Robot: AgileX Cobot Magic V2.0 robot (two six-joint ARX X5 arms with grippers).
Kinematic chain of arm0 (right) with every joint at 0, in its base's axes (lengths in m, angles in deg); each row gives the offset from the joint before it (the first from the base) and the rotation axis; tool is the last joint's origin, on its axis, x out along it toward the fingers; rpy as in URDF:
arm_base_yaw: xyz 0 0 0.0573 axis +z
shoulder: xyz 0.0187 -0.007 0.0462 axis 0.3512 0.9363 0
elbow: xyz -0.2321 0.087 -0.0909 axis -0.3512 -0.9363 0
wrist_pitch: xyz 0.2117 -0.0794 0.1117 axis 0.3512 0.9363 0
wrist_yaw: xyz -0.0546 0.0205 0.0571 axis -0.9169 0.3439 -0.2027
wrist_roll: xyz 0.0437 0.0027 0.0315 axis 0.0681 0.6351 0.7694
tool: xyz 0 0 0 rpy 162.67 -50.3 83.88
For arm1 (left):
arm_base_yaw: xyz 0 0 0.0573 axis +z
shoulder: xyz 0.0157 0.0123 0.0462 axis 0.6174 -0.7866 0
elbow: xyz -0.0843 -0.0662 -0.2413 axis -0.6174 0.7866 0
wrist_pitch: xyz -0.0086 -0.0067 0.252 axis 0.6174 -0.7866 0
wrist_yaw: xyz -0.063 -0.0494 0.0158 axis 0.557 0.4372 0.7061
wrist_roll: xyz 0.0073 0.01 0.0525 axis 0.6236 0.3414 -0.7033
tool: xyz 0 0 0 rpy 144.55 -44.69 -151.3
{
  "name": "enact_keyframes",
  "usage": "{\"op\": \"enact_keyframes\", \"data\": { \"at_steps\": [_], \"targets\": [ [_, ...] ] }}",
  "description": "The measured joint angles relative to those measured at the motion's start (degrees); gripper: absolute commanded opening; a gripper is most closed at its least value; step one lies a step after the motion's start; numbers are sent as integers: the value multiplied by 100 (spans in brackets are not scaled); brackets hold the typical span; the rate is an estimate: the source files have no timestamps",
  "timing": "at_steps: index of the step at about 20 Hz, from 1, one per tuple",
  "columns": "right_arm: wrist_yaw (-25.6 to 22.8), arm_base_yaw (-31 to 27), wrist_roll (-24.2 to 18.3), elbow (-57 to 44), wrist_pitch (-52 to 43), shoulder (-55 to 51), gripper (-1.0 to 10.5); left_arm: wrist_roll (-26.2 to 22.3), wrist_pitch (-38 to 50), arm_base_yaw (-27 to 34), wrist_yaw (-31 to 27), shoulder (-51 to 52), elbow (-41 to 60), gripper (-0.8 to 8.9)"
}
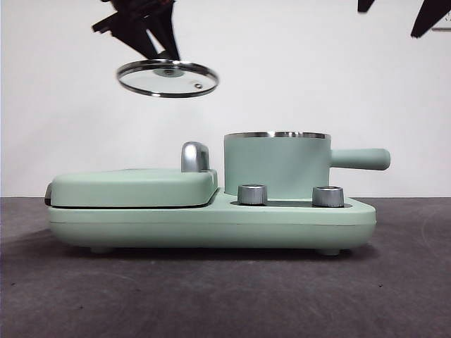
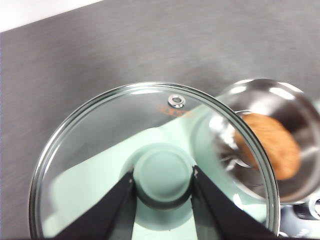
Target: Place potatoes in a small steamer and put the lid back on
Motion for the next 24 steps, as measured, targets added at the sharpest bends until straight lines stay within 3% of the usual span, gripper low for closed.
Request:
{"op": "enact_keyframes", "data": {
  "at_steps": [5, 10, 16, 24],
  "targets": [
    [22, 417, 317, -1829, -1268, -1902, 402, 0, 146, -527, 0, -4, 0, 17],
    [-546, 564, 822, -2848, -1641, -3353, 402, -74, 407, -1145, 9, -192, 0, 18],
    [-702, 564, 1075, -3108, -1405, -4312, 402, -275, 597, -1556, 9, -643, 0, 17],
    [-745, 564, 1220, -3115, -1165, -4463, 402, -422, 1137, -1591, 9, -927, 0, 17]
  ]
}}
